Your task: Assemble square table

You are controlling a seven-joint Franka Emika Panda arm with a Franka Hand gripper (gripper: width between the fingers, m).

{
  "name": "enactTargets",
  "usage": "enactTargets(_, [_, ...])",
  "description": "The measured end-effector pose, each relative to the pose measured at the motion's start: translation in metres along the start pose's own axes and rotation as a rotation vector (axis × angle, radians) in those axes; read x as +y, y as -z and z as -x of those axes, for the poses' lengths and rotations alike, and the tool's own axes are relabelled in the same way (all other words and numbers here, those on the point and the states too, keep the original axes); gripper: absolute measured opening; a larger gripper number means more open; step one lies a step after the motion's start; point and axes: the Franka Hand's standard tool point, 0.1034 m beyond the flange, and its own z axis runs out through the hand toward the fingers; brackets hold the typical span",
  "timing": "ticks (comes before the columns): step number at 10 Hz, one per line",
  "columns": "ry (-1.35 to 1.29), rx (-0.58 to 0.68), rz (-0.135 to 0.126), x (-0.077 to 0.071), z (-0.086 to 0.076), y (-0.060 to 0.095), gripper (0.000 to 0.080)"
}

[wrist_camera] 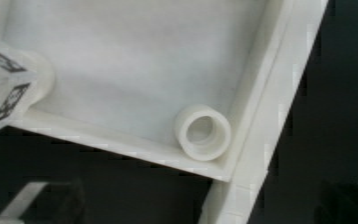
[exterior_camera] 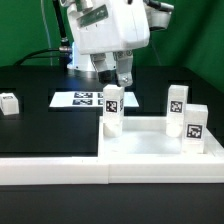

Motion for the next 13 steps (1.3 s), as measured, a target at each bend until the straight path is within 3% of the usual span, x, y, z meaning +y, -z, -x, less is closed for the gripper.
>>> enactTargets(1, [0.101, 0.004, -0.001, 0.001, -0.002, -0.001, 0.0649])
enactTargets(2, [0.254, 0.029, -0.009, 0.012, -0.014, -0.004, 0.0649])
enactTargets(4, [0.485, 0.021, 0.013, 0.057, -0.047, 0.001, 0.0649])
enactTargets(6, [0.662, 0.042, 0.036, 0.089, -0.056, 0.0, 0.0649])
enactTargets(12, [1.038, 0.029, 0.06, 0.095, -0.058, -0.001, 0.0649])
enactTargets(13, [1.168, -0.005, 0.089, 0.114, -0.059, -0.003, 0.0649])
